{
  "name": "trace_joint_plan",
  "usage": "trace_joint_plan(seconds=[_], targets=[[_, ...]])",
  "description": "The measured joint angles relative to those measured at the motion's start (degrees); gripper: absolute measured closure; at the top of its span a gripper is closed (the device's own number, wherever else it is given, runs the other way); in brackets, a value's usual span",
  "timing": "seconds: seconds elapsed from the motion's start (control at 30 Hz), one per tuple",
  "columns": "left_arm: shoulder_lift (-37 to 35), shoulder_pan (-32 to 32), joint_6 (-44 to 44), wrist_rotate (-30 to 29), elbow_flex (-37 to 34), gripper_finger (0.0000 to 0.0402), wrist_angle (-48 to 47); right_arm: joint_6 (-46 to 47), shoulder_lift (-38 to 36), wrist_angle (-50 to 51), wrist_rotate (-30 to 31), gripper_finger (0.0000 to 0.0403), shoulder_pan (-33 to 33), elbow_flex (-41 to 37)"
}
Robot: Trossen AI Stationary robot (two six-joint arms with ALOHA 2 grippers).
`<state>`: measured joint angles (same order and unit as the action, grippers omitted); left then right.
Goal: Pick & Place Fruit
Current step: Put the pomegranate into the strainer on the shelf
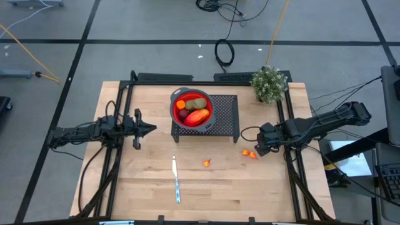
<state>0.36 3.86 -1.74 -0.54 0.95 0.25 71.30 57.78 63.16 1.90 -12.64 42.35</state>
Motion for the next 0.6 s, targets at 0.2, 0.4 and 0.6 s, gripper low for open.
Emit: trace_joint_plan(seconds=[0.2, 0.4, 0.6], targets=[[0.0, 0.02, 0.0, 0.0, 0.0, 0.038, 0.0, 0.4, 0.02, -3.41, -0.99, 0.0151, 0.02, -3.96], [0.0, 0.01, 0.0, 0.0, 0.0, 0.038, -0.01, 2.6, 0.04, -9.43, -1.12, 0.0151, 0.02, -9.97], [0.0, 0.02, -0.03, 0.0, 0.0, 0.038, -0.01, 3.09, 0.02, -15.44, -0.25, 0.0151, 0.02, -13.6]])
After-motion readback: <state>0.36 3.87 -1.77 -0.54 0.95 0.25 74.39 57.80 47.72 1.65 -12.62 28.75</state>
